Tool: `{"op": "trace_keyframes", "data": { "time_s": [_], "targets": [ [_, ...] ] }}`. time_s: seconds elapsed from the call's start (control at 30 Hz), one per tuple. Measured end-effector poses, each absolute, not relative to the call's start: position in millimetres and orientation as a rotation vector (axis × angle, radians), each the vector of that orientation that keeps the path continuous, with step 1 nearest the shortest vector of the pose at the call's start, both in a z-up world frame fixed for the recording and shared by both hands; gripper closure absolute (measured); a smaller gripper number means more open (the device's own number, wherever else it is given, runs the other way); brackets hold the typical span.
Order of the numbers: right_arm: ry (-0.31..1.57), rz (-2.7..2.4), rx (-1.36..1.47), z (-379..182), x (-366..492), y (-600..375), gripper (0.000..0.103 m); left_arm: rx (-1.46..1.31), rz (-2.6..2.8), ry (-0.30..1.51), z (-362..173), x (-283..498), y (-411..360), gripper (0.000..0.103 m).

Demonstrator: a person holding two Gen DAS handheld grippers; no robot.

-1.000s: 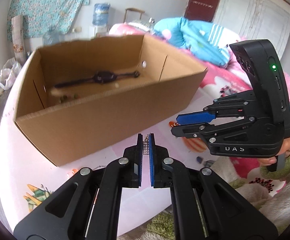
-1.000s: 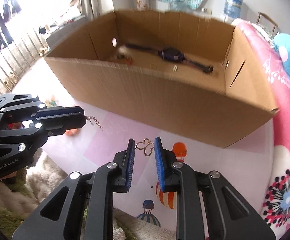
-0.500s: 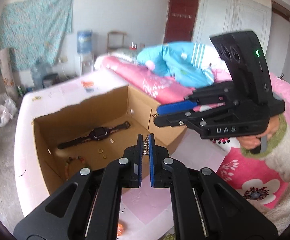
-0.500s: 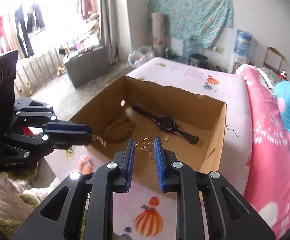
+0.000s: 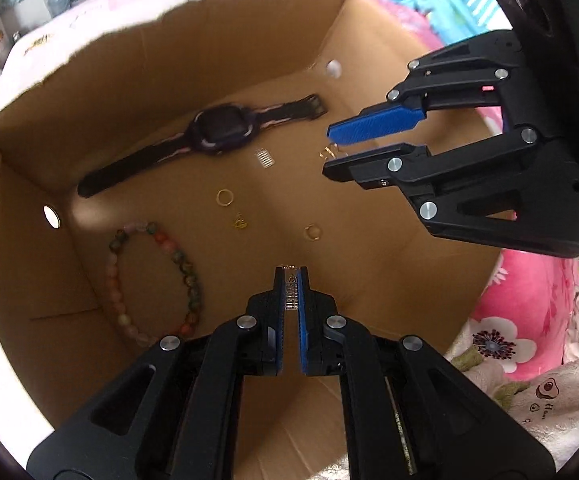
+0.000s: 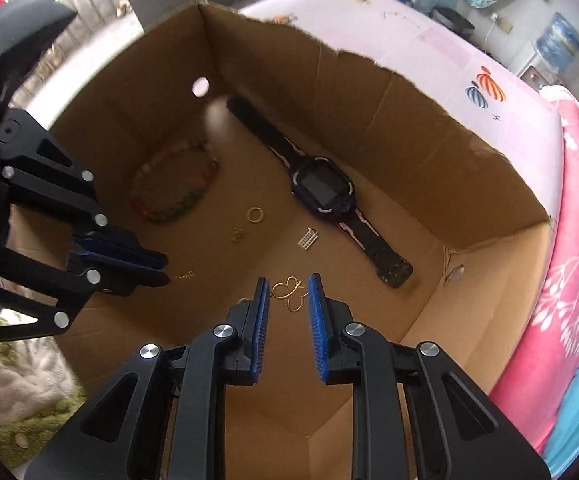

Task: Organize jewelry
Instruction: 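Carry both charms over the box and open both grippers to drop them, then move both tools back to the peach bead bracelet on the table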

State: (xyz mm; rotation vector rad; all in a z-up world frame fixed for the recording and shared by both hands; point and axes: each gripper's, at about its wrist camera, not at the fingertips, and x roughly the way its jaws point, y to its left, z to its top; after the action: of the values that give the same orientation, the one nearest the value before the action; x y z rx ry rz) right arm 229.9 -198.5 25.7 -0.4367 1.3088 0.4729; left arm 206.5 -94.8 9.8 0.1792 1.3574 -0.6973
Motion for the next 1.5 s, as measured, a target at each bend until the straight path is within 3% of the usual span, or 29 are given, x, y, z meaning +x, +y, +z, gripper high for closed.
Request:
{"op": "trace_keyframes", "data": {
  "time_s": [0.23,0.33,0.53,0.9,0.97,1.03,1.13,1.3,1.5],
  "targets": [
    [1.363,0.435,-0.489,6,244,-196,0.082,0.212,-0.690,1.381,5,209,-105,0.097],
    [1.363,0.434,-0.479,7,244,-196,0.078,0.206,-0.678,1.374,6,210,-104,0.086],
    [1.293,0.432,-0.441,32,236,-200,0.070,0.200,-0.635,1.287,24,205,-96,0.076],
    [0.925,0.344,-0.139,135,150,-249,0.047,0.138,-0.528,0.808,124,124,-24,0.034],
    [0.858,0.317,-0.086,143,120,-258,0.041,0.138,-0.509,0.728,126,98,-10,0.025],
    [0.813,0.306,-0.048,149,102,-261,0.036,0.126,-0.504,0.703,118,73,0,0.023],
    [0.758,0.272,0.014,137,54,-266,0.032,0.097,-0.501,0.752,99,50,1,0.023],
    [0.819,0.183,0.122,85,17,-270,0.032,0.072,-0.475,0.894,28,31,-24,0.024],
    [0.955,0.124,0.219,13,5,-258,0.032,0.159,-0.419,0.922,-16,30,-37,0.053]
  ]
}}
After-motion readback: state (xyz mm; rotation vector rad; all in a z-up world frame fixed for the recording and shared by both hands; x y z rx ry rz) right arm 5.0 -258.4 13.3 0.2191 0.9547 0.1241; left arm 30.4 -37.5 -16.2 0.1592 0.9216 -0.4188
